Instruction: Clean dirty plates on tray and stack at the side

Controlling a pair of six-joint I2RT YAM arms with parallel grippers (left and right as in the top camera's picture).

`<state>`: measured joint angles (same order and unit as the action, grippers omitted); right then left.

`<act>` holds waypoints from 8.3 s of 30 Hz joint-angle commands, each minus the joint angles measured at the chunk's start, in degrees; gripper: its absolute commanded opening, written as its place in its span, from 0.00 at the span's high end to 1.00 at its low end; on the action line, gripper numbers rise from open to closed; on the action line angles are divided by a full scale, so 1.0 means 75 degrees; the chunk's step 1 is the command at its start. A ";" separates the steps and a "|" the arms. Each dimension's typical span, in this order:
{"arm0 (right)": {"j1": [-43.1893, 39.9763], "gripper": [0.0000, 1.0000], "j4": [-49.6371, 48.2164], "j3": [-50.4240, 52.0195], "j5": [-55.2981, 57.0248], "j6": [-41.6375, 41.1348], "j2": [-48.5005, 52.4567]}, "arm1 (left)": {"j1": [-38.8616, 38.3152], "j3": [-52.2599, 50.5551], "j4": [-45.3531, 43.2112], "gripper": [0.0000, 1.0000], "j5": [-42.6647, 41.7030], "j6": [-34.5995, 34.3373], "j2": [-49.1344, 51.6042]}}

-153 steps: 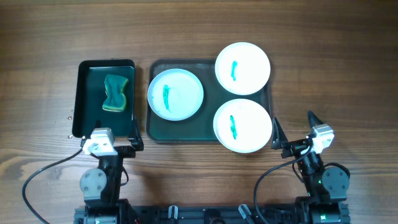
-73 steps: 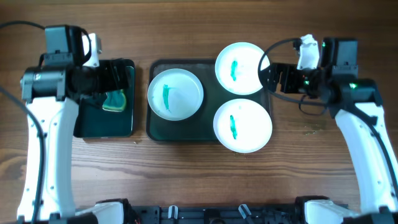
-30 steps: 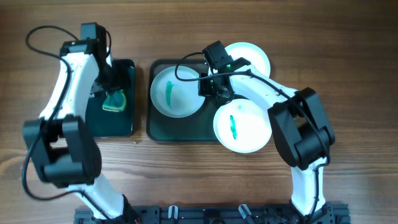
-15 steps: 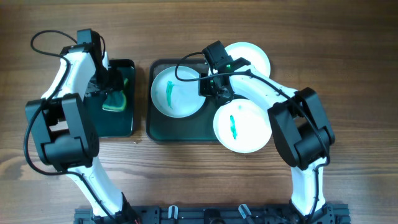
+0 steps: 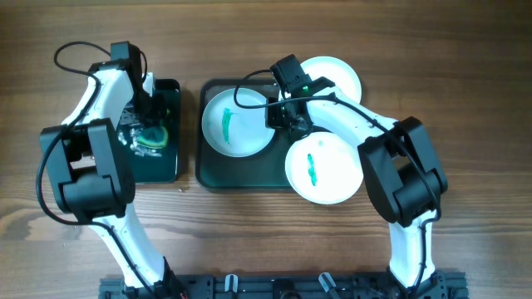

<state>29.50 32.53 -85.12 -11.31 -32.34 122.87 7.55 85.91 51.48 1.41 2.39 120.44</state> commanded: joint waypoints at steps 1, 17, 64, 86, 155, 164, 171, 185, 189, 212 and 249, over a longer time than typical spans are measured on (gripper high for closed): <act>-0.0003 0.96 0.0006 0.0067 0.0364 -0.0087 0.0204 | -0.0026 0.0052 0.0017 0.96 -0.0070 -0.0274 0.0143; -0.0143 0.96 0.0187 0.0067 -0.0391 0.0125 0.0204 | -0.1480 0.1177 0.1399 0.96 -0.3520 -0.1320 -0.0816; -0.0638 0.96 -0.0160 0.0312 -0.1559 0.0507 0.0315 | -0.4004 0.1699 0.2069 0.96 -0.3127 -0.0052 0.1198; -0.0729 0.96 -0.0137 0.0318 -0.1868 0.0699 0.0321 | -0.4144 0.1699 0.1262 0.96 -0.0659 -0.2739 0.1201; 0.0892 0.96 0.1370 0.0076 0.4768 0.0953 -0.2279 | -0.1180 0.3561 0.3456 0.96 0.0420 -0.2917 -0.0472; 0.2801 0.96 0.1550 0.0076 0.9906 0.1935 -0.2702 | -0.1204 0.3561 0.3462 0.96 0.0414 -0.2923 -0.0472; 0.3876 0.96 0.1355 0.0079 1.3126 0.2451 -0.2699 | -0.1207 0.3561 0.3462 0.96 0.0414 -0.2952 -0.0472; 0.2955 0.96 0.1495 0.0079 0.7216 0.2442 -0.2722 | -0.1338 0.3561 0.3462 0.96 0.0321 -0.2981 -0.0472; 0.1037 0.96 0.1466 0.0079 0.2416 0.2276 -0.3226 | -0.1705 0.3555 0.3453 0.96 0.0154 -0.3284 -0.0463; -0.7356 0.76 -0.1323 0.4803 0.0618 0.2200 -0.3660 | -0.2530 0.3544 0.3168 0.96 0.0125 -0.3413 -0.0458; -0.2474 0.96 0.1145 0.4164 -0.1306 0.1667 -0.3573 | -0.2541 0.3544 0.3168 0.96 0.0125 -0.3413 -0.0458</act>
<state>5.56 44.07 -54.28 -18.57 -10.31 95.53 -11.49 112.05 75.24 2.92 -22.22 117.32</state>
